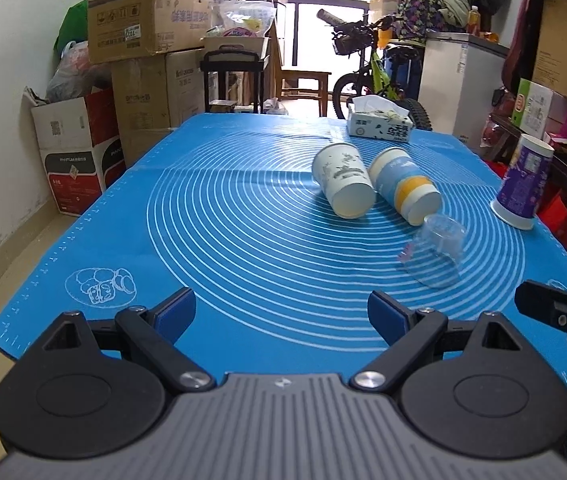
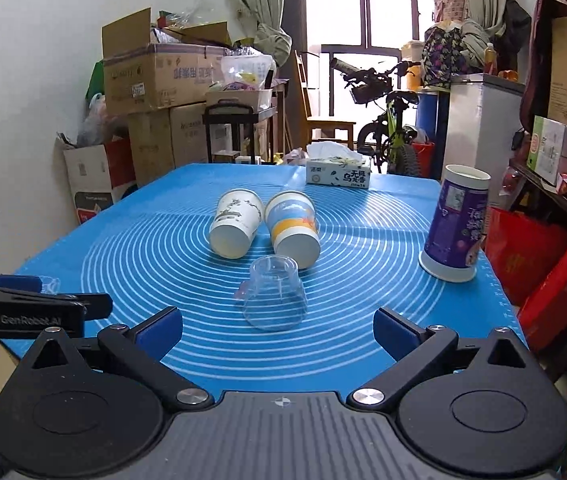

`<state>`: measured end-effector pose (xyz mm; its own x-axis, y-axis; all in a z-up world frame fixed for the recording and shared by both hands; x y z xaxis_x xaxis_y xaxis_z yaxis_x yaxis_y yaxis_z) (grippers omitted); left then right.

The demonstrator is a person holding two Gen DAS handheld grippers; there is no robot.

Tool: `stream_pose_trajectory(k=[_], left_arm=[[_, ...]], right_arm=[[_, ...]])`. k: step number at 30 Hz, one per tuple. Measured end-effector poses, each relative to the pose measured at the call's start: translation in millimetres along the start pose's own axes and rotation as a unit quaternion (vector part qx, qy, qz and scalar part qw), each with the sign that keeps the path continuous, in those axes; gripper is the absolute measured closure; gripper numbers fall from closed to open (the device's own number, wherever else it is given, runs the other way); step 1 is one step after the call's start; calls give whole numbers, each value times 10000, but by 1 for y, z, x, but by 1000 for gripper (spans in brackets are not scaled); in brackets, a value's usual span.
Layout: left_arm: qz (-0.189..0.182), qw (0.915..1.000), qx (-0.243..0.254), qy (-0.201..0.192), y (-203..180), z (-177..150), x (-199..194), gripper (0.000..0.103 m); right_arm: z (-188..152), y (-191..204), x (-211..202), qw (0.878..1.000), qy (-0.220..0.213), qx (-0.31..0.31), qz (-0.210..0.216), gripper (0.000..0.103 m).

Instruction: Flip cup upside down

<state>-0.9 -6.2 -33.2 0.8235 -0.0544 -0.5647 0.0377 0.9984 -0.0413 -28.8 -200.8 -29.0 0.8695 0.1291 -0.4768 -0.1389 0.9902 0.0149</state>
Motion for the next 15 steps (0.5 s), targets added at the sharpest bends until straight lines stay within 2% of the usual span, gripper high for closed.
stream_pose_trajectory(k=[15], left_arm=[[-24,10000,67,-60,-9,-8,-18,11]], right_arm=[[-7,-5,-28,9999,-24,156,28,0]])
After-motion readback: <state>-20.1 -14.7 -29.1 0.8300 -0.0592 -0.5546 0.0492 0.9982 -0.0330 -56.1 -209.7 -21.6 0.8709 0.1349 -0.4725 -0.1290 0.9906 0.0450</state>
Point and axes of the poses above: each gripper's, at about its wrist camera, not at the fingertips, and x roughly the way its jaws point, y to its left, z to its top, the point moved 1 cm from there along x, roughly the way its jaws point, and after that the axes turned 3 degrees about -z, right-handed, at the moved point
